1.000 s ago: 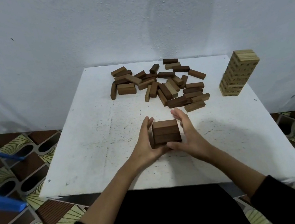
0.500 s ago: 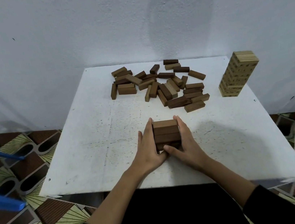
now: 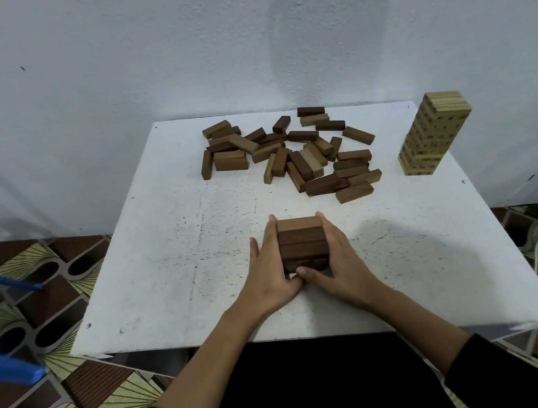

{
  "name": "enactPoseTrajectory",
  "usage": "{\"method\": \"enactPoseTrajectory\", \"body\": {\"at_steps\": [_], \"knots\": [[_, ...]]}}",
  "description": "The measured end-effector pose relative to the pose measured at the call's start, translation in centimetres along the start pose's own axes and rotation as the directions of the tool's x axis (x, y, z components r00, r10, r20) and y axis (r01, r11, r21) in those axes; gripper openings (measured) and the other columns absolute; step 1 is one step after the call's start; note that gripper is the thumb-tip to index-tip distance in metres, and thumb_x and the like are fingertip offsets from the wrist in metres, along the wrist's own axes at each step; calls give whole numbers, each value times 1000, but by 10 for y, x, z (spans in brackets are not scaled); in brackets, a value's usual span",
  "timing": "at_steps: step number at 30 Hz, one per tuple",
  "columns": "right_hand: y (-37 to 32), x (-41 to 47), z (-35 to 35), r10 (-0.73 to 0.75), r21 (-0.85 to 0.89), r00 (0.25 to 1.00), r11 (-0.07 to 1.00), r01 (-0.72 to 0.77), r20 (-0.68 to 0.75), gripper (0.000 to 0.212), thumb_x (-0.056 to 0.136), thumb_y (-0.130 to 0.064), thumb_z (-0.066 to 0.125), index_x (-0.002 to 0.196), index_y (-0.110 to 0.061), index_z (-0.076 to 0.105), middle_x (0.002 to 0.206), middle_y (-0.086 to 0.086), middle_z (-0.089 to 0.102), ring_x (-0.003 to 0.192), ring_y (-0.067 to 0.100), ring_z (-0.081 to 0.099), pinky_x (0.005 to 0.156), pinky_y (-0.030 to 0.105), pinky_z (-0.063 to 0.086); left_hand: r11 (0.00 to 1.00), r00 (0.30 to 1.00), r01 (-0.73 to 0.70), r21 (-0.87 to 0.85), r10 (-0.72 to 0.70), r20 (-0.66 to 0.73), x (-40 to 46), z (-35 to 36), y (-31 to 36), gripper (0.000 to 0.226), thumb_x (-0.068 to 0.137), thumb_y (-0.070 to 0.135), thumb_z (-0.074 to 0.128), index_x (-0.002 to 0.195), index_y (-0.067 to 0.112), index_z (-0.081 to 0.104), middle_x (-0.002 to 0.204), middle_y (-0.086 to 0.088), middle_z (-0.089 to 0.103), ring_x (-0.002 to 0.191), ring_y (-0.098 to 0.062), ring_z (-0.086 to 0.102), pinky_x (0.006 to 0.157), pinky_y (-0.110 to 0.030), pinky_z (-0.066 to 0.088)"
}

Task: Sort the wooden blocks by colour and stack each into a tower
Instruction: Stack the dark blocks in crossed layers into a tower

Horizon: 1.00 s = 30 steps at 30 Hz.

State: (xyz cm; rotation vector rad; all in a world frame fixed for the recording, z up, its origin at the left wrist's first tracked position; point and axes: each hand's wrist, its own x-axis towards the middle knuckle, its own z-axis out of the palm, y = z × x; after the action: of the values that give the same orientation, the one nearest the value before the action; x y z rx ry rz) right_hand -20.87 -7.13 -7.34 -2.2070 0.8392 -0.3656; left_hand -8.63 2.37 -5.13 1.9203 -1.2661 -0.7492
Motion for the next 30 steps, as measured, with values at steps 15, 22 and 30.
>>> {"method": "enactPoseTrajectory", "body": {"at_steps": [15, 22, 30], "knots": [[4, -3, -9, 29, -276, 997, 961, -10, 65, 127, 56, -94, 18, 148, -14, -15, 158, 1, -15, 145, 13, -13, 111, 28, -11, 995, 999, -8, 101, 5, 36, 2, -7, -13, 106, 82, 22, 69, 150, 10, -13, 160, 0, -4, 141, -9, -15, 112, -25, -14], [-1, -7, -4, -64, -44, 998, 997, 64, 16, 98, 74, -73, 44, 139, -37, -21, 159, -2, -2, 145, 13, 4, 118, 41, 12, 973, 993, -100, 209, 112, -44, 1, -1, -19, 105, 81, 26, 67, 150, 12, -11, 160, -1, -5, 147, -13, -9, 115, -29, -17], [1, -5, 1, -56, -48, 998, 997, 56, 3, 104, 77, -71, 48, 146, -29, -17, 159, -5, 0, 144, 12, 8, 117, 38, 13, 957, 989, -118, 266, 137, -54, 4, 3, -23, 103, 82, 31, 64, 150, 15, -10, 161, 0, -4, 147, -15, -6, 118, -40, -14]]}}
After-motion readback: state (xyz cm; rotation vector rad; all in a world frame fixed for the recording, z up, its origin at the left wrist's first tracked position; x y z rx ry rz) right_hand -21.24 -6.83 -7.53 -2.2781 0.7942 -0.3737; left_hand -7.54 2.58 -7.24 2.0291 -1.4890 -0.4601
